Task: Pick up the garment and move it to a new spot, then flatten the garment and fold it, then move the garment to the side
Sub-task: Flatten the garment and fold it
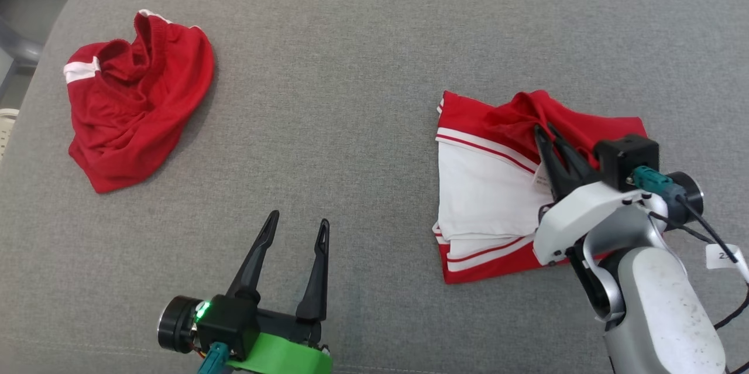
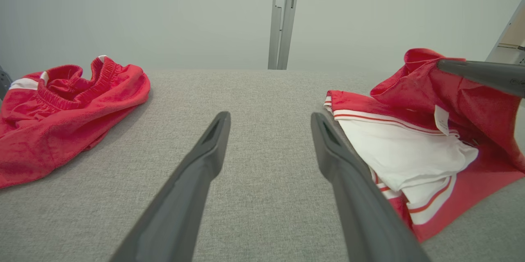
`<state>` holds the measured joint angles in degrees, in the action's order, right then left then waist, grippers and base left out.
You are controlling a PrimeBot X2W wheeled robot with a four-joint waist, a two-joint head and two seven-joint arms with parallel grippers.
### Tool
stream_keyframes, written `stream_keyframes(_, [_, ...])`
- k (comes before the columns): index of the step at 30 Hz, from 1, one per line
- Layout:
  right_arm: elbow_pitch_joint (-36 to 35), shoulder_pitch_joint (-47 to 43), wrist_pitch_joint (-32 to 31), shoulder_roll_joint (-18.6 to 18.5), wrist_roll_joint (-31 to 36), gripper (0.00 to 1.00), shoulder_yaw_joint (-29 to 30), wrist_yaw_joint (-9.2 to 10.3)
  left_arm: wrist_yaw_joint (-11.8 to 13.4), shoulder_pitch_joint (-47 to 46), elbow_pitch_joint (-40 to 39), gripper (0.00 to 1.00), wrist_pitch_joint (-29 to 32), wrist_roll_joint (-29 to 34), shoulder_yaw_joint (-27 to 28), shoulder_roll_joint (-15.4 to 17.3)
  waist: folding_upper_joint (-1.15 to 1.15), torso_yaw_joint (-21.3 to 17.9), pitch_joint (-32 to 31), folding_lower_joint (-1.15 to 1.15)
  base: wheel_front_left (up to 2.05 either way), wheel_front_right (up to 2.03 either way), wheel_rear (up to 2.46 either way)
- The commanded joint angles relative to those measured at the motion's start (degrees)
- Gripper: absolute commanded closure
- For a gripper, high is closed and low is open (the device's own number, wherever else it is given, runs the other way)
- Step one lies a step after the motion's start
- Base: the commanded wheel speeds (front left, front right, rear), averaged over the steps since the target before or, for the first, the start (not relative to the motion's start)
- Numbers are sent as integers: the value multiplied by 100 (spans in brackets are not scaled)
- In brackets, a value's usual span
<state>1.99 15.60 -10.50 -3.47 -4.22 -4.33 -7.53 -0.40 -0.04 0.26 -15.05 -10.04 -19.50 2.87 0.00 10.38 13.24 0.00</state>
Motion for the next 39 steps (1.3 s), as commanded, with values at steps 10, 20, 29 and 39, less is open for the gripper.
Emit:
stream_keyframes(10, [819,128,315,53,-152,100,-505,8,29,-65,81,0,-16,-91,-119,6,0,331,2,0,0,0,0])
stream_keyframes(20, [1118,265,558,50,-693,0,-887,8,49,-28,131,0,-16,-97,-145,6,0,294,-82,0,0,0,0])
stream_keyframes(29, [602,396,1369,48,-1186,0,-917,10,48,27,41,0,-16,-6,52,6,0,-209,-163,0,0,0,0])
stream_keyframes(39, [1067,295,2506,-611,-1010,0,-834,7,157,113,-132,0,-10,37,498,7,0,-952,-359,0,0,0,0])
